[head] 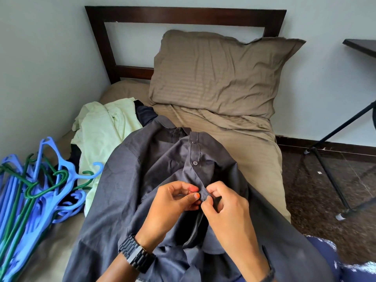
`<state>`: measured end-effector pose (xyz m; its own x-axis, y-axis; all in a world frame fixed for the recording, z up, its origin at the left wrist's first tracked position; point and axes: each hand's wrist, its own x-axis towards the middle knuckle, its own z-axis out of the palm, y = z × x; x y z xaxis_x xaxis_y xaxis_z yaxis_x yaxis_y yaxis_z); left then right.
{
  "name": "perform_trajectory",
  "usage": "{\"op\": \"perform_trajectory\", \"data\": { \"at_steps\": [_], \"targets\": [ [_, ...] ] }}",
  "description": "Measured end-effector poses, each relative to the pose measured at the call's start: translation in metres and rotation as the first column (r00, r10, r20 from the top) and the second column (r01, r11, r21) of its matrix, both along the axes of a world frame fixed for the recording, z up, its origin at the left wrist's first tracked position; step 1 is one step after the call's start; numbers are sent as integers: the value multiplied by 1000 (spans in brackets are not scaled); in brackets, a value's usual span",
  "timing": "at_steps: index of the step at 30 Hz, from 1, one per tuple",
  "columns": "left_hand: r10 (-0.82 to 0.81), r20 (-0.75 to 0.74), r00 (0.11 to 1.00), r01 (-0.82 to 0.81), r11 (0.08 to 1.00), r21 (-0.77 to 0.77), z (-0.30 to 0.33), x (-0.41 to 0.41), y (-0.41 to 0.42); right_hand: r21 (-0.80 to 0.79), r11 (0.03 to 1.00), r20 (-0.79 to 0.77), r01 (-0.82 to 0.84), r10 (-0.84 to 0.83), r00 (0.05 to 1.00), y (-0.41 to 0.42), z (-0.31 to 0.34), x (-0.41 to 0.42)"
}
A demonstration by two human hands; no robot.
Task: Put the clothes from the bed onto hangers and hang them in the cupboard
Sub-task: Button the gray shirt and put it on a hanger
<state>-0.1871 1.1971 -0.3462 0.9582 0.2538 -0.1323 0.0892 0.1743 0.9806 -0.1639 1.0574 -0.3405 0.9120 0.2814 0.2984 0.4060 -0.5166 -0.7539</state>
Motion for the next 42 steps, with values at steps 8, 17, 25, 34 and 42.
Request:
{"op": "perform_trajectory", "data": {
  "at_steps": [8, 17, 25, 34, 42],
  "targets": [
    [-4, 13, 1000, 4, 1000, 12, 1, -16, 1, -236, 972, 145, 2, 33, 989, 9, 1, -21],
    [34, 0, 999, -33, 996, -84, -3, -33, 9, -63, 992, 55, -106, 110, 992, 13, -1, -31],
    [61, -74, 995, -70, 989, -129, -8, -28, 4, 16, 992, -97, -125, 126, 987, 8, -4, -17],
    [65, -74, 995, -88, 923, -376, 0, -12, -10, 50, 996, -95, -73, 77, 992, -4, -6, 3],
    [115, -48, 992, -125, 930, -346, -5, -6, -21, 176, 984, -234, -33, 74, 969, -10, -6, 4]
  ]
}}
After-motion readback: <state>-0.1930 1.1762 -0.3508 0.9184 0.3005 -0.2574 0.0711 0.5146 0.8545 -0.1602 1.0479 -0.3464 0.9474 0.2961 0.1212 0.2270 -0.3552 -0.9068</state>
